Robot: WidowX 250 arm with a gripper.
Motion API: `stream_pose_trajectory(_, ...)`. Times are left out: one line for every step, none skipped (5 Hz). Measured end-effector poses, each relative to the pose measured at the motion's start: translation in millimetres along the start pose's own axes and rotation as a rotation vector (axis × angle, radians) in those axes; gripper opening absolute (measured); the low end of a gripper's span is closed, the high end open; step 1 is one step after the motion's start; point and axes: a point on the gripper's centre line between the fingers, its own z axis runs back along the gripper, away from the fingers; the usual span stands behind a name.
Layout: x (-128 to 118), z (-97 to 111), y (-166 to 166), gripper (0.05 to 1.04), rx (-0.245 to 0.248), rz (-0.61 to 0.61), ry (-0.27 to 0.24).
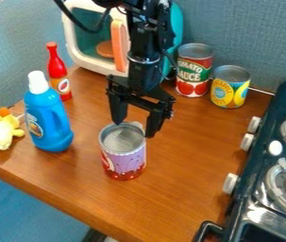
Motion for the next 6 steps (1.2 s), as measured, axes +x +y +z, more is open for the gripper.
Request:
stream_pose_trajectory(-13,-4,-4,1.001,-0.017,-0.014,0.018)
stream_pose_trajectory(-20,-9,-7,1.001,-0.017,-0.024,0.036)
stream_pose_trajectory(-21,3,-7,1.001,-0.030,-0.019,0.002)
stream_pose_trajectory(-24,19,-6,1.001,-0.033,-0.006,-0.033)
stream_pose_trajectory(-30,32,-1,1.001,-0.041,-0.001,-0.039)
stream_pose_trajectory(-25,52,23,1.001,-0.034,-0.034,-0.019)
